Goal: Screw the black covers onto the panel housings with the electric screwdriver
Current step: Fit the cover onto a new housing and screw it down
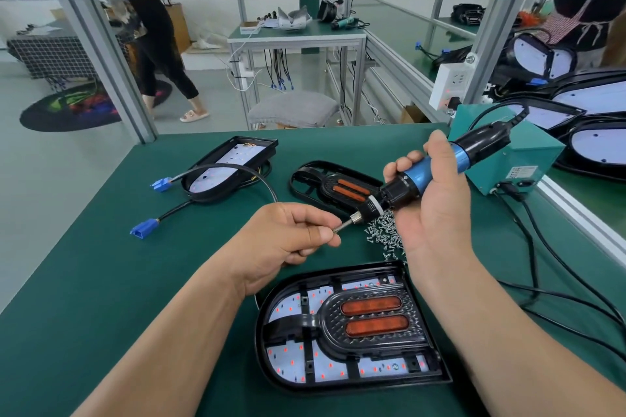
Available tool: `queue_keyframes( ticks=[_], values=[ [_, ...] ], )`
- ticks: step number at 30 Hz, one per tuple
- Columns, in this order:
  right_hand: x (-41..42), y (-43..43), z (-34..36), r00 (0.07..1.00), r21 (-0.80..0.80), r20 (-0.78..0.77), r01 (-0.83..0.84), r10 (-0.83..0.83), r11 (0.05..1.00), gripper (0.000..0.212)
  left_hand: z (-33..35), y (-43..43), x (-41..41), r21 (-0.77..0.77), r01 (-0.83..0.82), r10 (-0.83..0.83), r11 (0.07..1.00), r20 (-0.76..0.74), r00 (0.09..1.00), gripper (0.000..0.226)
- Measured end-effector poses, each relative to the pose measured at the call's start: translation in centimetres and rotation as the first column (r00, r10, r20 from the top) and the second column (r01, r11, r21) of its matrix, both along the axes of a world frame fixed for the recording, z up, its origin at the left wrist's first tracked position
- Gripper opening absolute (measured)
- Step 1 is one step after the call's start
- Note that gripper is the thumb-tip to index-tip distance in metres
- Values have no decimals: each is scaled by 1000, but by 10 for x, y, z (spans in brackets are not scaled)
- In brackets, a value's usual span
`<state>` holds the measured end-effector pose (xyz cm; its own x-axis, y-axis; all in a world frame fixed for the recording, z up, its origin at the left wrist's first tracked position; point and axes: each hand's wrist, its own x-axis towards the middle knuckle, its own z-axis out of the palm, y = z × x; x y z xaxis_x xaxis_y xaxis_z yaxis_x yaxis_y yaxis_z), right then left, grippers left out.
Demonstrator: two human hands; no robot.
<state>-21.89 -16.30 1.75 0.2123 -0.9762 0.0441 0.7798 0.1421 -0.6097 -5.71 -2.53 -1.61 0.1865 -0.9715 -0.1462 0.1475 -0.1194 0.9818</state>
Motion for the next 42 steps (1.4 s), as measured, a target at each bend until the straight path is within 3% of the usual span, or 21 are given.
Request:
queue_keyframes(
  ticks=[7, 14, 17, 20, 24, 26, 29, 33, 38, 42],
  values=[
    [0, 0, -1, 999, 18, -26, -18, 18, 1000, 24, -1, 2, 1, -12, 25, -23, 1000, 128, 992, 14],
    [-3, -3, -5, 999, 92, 30, -20, 17, 996, 34, 4, 1, -2, 3, 41, -41, 999, 35, 999, 17],
    [-5, -4, -5, 998, 109, 56, -21, 15, 994, 30, 8, 3, -1, 84, 26, -26, 996, -2, 1000, 34],
    [-7, -2, -1, 996, 104, 82, -37, 28, 994, 25, 12, 6, 3, 175, 11, -18, 984, 37, 999, 35],
    [-6, 8, 9, 993, 32, 71, -93, 90, 995, 15, 20, 16, 16, 251, 109, -164, 962, 209, 964, 27],
    [-4, 17, 12, 986, -27, 60, -153, 154, 988, 10, 25, 22, 20, 329, 189, -302, 925, 338, 891, 26],
    [-1, 33, 16, 966, -125, 28, -252, 257, 960, 10, 29, 27, 21, 392, 256, -418, 883, 414, 808, 35],
    [2, 49, 19, 940, -244, -45, -337, 337, 909, 8, 28, 29, 23, 375, 283, -427, 883, 393, 814, 49],
    [4, 62, 20, 927, -356, -161, -375, 339, 856, 11, 26, 31, 25, 311, 353, -452, 882, 347, 822, 23],
    [5, 66, 21, 924, -388, -210, -380, 321, 840, 19, 23, 31, 25, 290, 336, -424, 896, 340, 839, 18]
  ],
)
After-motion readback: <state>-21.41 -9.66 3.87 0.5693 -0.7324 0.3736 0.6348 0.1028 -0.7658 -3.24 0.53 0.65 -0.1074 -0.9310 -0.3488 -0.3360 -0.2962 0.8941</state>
